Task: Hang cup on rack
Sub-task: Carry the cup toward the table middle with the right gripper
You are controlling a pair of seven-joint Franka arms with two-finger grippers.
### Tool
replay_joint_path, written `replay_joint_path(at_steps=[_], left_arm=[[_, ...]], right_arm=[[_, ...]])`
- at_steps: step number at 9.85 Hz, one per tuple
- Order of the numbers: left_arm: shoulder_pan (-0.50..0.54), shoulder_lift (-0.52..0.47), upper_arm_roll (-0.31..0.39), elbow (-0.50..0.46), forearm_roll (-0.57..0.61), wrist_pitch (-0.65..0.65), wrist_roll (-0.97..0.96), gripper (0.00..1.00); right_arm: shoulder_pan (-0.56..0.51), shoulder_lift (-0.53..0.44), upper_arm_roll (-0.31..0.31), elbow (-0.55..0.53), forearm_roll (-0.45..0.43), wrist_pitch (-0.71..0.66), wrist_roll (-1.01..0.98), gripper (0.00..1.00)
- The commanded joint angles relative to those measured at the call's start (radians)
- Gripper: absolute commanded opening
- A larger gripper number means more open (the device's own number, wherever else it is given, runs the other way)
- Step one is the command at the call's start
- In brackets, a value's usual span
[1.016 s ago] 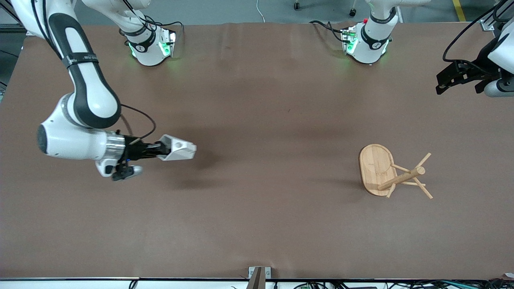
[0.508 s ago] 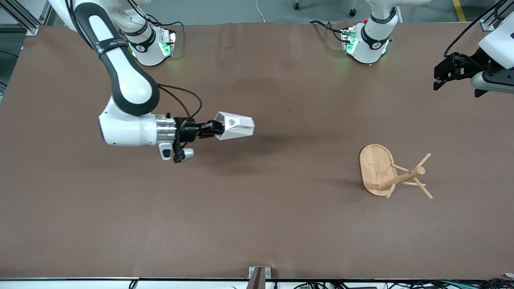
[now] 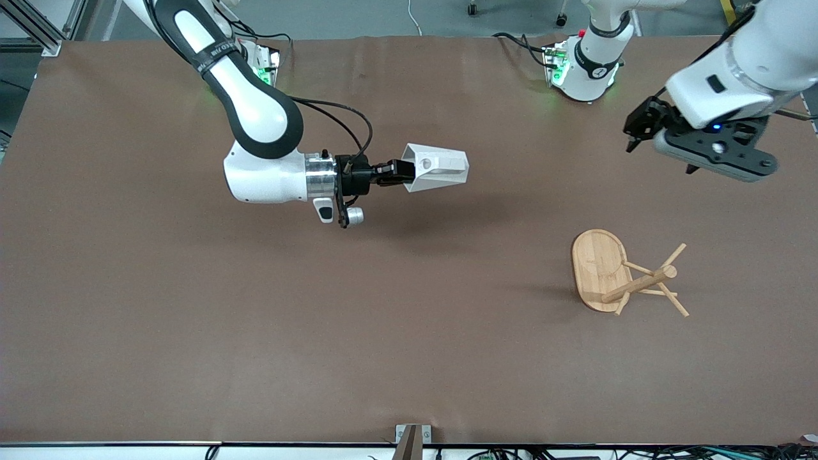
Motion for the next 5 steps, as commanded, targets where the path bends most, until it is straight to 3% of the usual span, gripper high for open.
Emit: replay_joint_path(at_steps=[1, 4, 5], left_arm=[[0.007, 0.015, -0.059, -0.010, -0.015, -0.016, 0.037, 1.00], [0.007, 0.029, -0.125, -0.021, -0.045, -0.016, 0.266, 1.00], [0.012, 0.042, -0.125, -0.023, -0.147, -0.016, 0.337, 1.00]], right_arm=[[-0.007, 0.006, 0.040, -0.013, 0.064, 0.000, -0.006, 0.01], [-0.006, 0.004, 0.046, -0.016, 0.064, 0.000, -0.006, 0.01], [-0.006, 0.004, 0.049, -0.013, 0.073, -0.001, -0.006, 0.01]])
